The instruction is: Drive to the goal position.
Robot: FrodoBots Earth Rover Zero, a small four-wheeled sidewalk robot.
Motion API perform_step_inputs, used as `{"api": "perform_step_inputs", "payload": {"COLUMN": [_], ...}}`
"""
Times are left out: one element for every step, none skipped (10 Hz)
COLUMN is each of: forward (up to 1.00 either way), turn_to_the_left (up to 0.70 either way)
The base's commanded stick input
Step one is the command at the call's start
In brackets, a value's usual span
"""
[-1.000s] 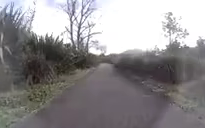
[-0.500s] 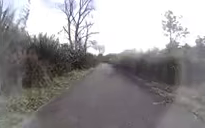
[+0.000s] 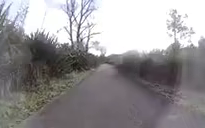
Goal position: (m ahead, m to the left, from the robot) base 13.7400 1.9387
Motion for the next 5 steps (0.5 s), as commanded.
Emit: {"api": "perform_step_inputs", "payload": {"forward": [0.7, 0.7, 0.7, 0.7, 0.7], "turn_to_the_left": [0.0, 0.0, 0.0, 0.0, -0.17]}}
